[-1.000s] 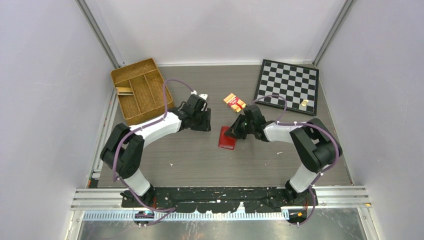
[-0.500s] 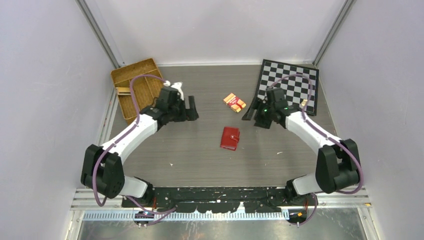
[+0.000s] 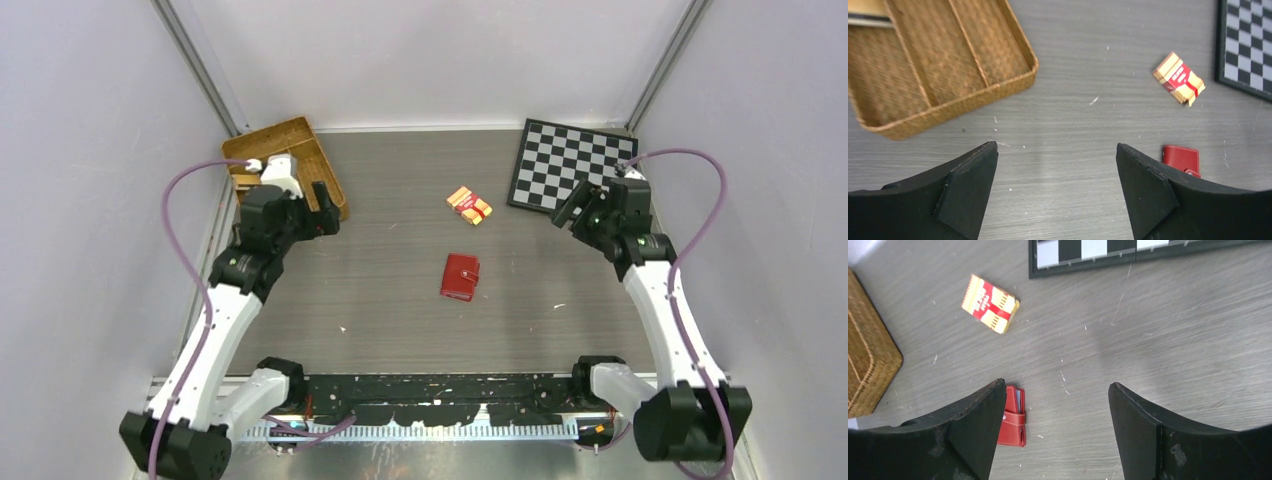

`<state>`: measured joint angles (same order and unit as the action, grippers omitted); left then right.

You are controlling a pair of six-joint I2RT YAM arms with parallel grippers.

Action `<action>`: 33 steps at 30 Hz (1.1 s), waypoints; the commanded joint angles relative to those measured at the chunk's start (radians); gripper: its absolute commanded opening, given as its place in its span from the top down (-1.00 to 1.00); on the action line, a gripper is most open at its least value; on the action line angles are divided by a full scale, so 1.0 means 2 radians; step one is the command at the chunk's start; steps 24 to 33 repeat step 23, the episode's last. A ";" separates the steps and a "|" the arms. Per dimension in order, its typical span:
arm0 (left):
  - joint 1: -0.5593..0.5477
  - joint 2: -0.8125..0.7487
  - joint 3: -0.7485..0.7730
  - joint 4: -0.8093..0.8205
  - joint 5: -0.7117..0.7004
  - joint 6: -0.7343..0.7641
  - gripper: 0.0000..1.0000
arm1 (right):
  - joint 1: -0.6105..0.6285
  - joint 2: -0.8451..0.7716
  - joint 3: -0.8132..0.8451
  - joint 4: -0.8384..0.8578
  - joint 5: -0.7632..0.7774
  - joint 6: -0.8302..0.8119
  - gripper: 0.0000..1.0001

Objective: Put the credit cards into the card holder
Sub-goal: Reset both arms

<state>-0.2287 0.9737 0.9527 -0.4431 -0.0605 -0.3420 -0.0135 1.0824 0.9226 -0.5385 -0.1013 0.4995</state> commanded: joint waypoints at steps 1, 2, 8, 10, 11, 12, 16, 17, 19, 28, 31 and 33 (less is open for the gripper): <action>-0.001 -0.051 0.014 -0.018 -0.039 0.046 -0.81 | -0.001 -0.070 -0.006 0.035 0.049 -0.037 -0.59; -0.001 -0.062 0.015 -0.018 -0.041 0.053 -0.81 | -0.001 -0.083 -0.011 0.044 0.065 -0.039 -0.59; -0.001 -0.120 -0.012 -0.009 -0.051 0.076 -0.81 | -0.001 -0.150 -0.047 0.084 0.099 -0.055 -0.59; -0.001 -0.132 -0.030 -0.004 -0.050 0.072 -0.82 | -0.001 -0.163 -0.052 0.084 0.106 -0.058 -0.59; -0.001 -0.137 -0.035 0.000 -0.049 0.070 -0.82 | -0.001 -0.167 -0.053 0.084 0.108 -0.058 -0.59; -0.001 -0.141 -0.037 0.002 -0.048 0.068 -0.82 | -0.001 -0.169 -0.053 0.084 0.109 -0.059 -0.59; -0.001 -0.148 -0.035 0.005 -0.055 0.071 -0.83 | -0.001 -0.167 -0.053 0.085 0.109 -0.060 -0.59; -0.001 -0.150 -0.035 0.005 -0.056 0.071 -0.83 | -0.001 -0.165 -0.053 0.086 0.107 -0.061 -0.59; -0.001 -0.151 -0.035 0.000 -0.056 0.072 -0.82 | -0.001 -0.162 -0.052 0.084 0.105 -0.060 -0.59; -0.001 -0.155 -0.035 0.003 -0.059 0.072 -0.84 | -0.001 -0.162 -0.052 0.084 0.104 -0.058 -0.59; -0.001 -0.155 -0.035 0.003 -0.059 0.072 -0.84 | -0.001 -0.162 -0.052 0.084 0.104 -0.058 -0.59; -0.001 -0.155 -0.035 0.003 -0.059 0.072 -0.84 | -0.001 -0.162 -0.052 0.084 0.104 -0.058 -0.59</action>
